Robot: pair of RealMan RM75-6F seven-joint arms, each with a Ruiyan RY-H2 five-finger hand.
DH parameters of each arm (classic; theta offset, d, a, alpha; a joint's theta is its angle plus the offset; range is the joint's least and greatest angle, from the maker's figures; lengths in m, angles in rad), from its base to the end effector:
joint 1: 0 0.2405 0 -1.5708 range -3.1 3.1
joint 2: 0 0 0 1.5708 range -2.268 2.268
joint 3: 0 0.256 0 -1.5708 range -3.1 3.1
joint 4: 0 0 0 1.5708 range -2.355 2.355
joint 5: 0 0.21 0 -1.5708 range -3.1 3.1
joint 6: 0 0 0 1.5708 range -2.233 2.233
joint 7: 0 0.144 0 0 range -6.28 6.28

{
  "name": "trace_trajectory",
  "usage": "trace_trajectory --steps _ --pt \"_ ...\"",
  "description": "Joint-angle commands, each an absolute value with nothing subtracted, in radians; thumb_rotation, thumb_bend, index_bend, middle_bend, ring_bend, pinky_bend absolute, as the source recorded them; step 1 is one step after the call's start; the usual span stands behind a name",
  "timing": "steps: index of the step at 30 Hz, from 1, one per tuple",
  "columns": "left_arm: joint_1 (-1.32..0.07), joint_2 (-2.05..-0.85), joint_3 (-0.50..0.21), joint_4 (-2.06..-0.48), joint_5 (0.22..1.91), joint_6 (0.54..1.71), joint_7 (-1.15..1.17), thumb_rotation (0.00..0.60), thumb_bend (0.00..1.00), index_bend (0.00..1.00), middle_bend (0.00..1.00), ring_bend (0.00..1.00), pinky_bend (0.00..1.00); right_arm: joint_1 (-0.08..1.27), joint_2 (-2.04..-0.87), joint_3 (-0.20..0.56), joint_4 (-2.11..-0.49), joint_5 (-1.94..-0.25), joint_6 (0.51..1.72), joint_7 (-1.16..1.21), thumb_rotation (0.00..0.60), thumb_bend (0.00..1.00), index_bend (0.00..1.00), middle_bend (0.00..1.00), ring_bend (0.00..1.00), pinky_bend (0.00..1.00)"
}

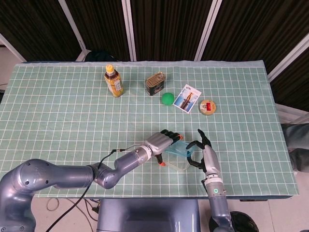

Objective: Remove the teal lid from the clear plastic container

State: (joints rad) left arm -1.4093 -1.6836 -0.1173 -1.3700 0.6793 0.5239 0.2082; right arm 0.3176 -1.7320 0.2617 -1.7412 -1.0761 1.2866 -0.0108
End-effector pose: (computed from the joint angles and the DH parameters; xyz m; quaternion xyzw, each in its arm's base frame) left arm 0.0262 0.3492 -0.1094 -0.8565 -0.3996 -0.2722 0.1807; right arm -0.1702 -0.2499 -0.0190 0.3970 -0.6598 0.5202 0.3694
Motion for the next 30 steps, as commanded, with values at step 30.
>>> trace_trajectory --steps 30 --pt "-1.324 -1.532 -0.173 -1.507 0.776 0.630 0.167 0.600 0.00 0.00 0.00 0.00 0.00 0.334 -1.735 0.341 -1.744 -1.019 1.295 -0.006 0.600 0.61 0.74 0.09 0.00 0.00"
